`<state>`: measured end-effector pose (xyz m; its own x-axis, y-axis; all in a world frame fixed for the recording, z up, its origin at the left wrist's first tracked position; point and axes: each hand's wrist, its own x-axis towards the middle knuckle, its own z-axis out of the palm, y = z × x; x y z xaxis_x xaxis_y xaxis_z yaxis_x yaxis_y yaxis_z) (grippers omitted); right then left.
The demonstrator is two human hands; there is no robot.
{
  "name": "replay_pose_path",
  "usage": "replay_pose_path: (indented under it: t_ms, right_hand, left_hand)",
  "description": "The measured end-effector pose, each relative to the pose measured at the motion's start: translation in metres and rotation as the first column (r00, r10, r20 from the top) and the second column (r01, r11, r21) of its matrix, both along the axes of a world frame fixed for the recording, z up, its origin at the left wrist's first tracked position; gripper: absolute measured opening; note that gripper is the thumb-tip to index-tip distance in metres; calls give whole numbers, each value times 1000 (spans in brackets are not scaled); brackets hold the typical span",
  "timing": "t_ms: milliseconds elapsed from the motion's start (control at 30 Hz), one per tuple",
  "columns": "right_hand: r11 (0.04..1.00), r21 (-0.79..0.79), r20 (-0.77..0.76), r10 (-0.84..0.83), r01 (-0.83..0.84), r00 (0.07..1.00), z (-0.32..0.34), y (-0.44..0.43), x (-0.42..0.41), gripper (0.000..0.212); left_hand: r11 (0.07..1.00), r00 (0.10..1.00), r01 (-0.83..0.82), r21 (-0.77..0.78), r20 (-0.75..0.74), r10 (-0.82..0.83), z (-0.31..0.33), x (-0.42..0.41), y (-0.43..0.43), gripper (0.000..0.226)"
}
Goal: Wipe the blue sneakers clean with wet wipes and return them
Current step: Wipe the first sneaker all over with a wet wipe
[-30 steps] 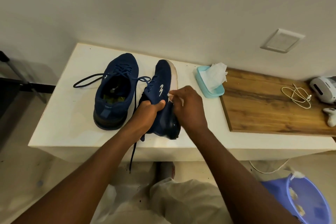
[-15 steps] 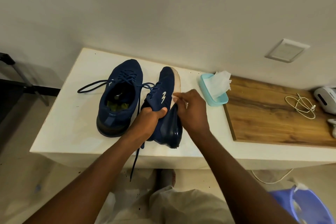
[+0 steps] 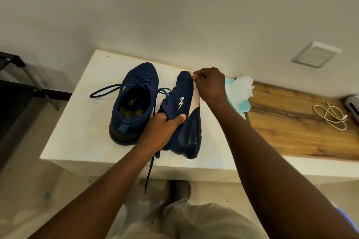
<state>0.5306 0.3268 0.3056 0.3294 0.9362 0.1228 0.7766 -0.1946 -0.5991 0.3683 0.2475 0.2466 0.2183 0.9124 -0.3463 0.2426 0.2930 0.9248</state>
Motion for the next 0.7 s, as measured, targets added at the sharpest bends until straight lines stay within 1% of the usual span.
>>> replay_pose_path:
  t_ms: [67,100,167,233,267,300,367,400,433,500,533,600,700]
  right_hand:
    - [999,37,11,0,0,1000,-5,-25,-2,19]
    - [998,56,19,3,-4,1000,-7,-39,-3,20]
    - [996,83,25,19,-21,1000,-11,-68,-7,20]
    - [994,84,45,62,-65,997,-16,-98,-11,20]
    - [993,73,70,84,-89,994,-19,-112,-14,20]
    - [992,59,101,102,-109,990,-22,-125,-16,21]
    - [990,39,139,128,-135,982,-25,-141,-20,22]
    - [990,31,137,132,-137,982,-24,-142,-20,21]
    - [990,30,133,134,-140,982,-22,-140,-20,21]
    - [986,75,143,137,-149,980,-19,-128,-18,20]
    - [983,108,142,130,-146,981,-17,-118,-16,20]
    - [984,141,115,96,-112,989,-14,-91,-10,20]
    - [991,72,164,101,-115,981,-7,-43,-6,24]
  left_hand:
    - [989,977,60,138,-212,-30,1,-6,-9,38]
    - [973,939,118,200,-340,-44,3,-10,-14,45]
    - [928,830,232,292,-557,-32,9,-18,-21,53]
    - [879,734,303,368,-678,31,20,-21,-23,53]
    - [859,717,323,398,-695,52,26,-22,-22,49]
    - [842,729,326,430,-682,66,31,-21,-22,43]
    - [807,819,289,515,-570,70,36,-16,-24,35]
    - [780,842,301,549,-537,53,34,-10,-25,34]
    - [757,827,358,547,-561,15,29,-4,-27,41]
    - [720,745,504,477,-661,-84,12,7,-31,63]
    - [706,715,544,453,-690,-109,6,11,-32,65]
    - [671,687,587,453,-717,-117,-2,12,-33,66]
    - [658,647,619,429,-753,-117,-6,12,-32,71]
